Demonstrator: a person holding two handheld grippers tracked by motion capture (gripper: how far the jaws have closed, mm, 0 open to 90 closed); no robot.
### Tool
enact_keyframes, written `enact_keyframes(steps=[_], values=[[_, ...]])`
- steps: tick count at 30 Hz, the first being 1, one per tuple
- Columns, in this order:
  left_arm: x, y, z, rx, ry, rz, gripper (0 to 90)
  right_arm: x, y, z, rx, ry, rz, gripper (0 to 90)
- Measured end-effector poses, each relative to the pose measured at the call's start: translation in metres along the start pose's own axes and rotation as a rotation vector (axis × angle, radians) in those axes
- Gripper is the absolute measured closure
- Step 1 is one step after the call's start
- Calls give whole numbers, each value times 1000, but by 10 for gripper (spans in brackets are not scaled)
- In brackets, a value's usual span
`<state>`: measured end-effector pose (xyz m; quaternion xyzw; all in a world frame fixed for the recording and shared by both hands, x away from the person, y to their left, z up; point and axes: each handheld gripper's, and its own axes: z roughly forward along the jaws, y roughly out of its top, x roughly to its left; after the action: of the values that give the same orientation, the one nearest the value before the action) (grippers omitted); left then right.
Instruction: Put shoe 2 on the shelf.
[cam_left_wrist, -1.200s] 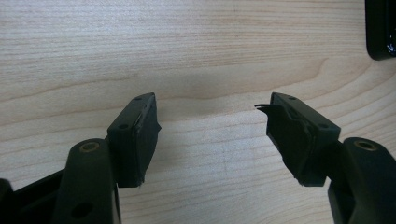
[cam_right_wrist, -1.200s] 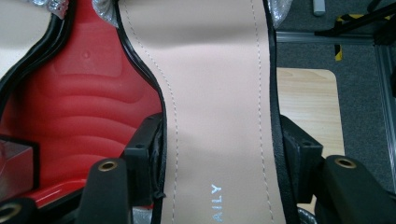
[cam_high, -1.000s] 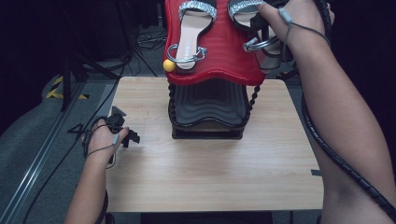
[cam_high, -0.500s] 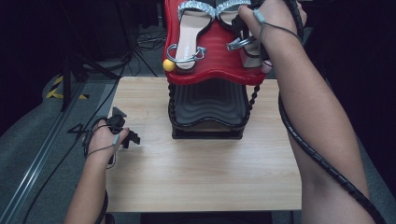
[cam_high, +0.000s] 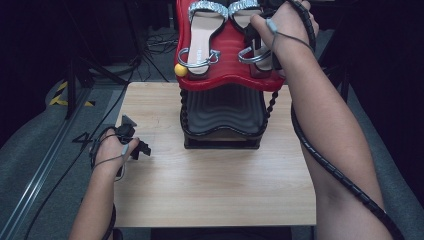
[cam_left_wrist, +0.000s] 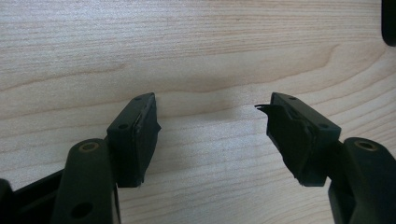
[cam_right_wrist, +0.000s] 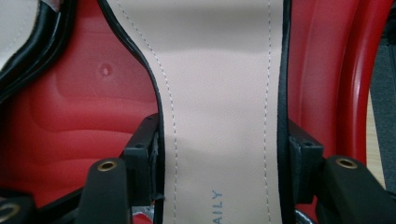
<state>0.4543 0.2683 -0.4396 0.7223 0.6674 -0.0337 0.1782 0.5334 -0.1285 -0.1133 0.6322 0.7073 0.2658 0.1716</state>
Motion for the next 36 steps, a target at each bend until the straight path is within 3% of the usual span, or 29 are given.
enact_keyframes(steps=[9, 14, 19, 25, 28, 29, 32, 36], values=[[-2, 1, 1, 2, -2, 2, 344, 1, -5, -1, 39, -13, 6, 423], [-2, 2, 2, 4, 2, -2, 343, -1, -8, -2, 25, -3, 6, 416], [-3, 1, 2, 3, 3, 1, 341, -3, -9, -5, -8, 12, -27, 337], [-2, -1, 1, 1, 11, -2, 340, -10, -12, -37, -68, 13, -70, 312], [-2, -4, 0, -4, 9, -10, 341, -23, -23, -66, -104, 22, -114, 305], [-2, -4, 0, -4, 9, -10, 341, -23, -23, -66, -104, 22, -114, 305], [-3, -6, -1, 0, 12, -8, 341, -43, -37, -90, -129, 21, -146, 301], [-3, -6, -1, 1, 16, -11, 340, -64, -52, -102, -131, 16, -155, 300]])
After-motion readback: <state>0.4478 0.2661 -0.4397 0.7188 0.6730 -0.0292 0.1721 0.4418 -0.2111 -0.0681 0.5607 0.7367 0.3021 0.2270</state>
